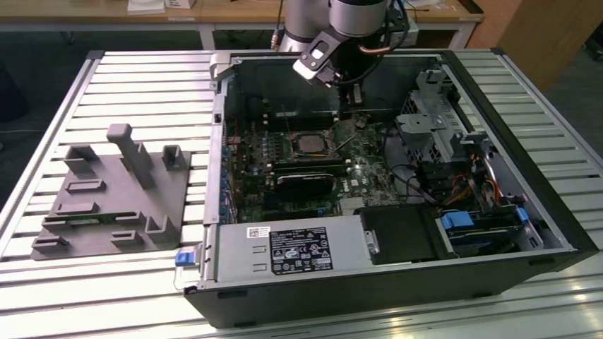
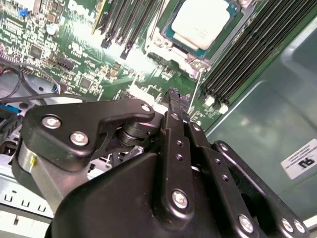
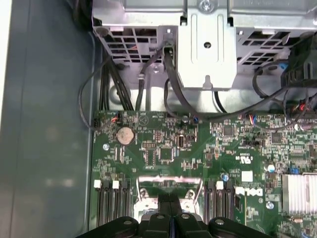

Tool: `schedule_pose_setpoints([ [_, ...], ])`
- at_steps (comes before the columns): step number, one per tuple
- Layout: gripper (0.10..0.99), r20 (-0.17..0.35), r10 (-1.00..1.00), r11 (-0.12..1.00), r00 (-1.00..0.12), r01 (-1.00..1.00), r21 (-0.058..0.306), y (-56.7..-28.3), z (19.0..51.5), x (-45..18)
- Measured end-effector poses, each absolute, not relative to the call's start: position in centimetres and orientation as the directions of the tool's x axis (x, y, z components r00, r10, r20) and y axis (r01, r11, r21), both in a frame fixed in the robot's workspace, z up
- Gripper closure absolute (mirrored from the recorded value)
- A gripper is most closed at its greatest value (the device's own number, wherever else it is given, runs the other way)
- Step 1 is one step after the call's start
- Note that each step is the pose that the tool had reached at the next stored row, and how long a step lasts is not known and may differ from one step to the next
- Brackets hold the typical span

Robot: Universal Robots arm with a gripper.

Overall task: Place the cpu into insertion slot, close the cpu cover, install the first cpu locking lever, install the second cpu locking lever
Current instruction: 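Close the cpu cover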

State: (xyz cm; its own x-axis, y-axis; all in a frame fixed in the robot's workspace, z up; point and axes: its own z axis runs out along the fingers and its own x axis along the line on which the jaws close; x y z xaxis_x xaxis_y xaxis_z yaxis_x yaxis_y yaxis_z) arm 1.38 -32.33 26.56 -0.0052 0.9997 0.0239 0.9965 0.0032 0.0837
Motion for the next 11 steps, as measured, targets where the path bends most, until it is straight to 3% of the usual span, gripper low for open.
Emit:
schedule_pose_setpoints([
  [11,0.98,0.024,1.0,0.003,-0.005,0.996,0.084,-32.3,26.5,3.6],
])
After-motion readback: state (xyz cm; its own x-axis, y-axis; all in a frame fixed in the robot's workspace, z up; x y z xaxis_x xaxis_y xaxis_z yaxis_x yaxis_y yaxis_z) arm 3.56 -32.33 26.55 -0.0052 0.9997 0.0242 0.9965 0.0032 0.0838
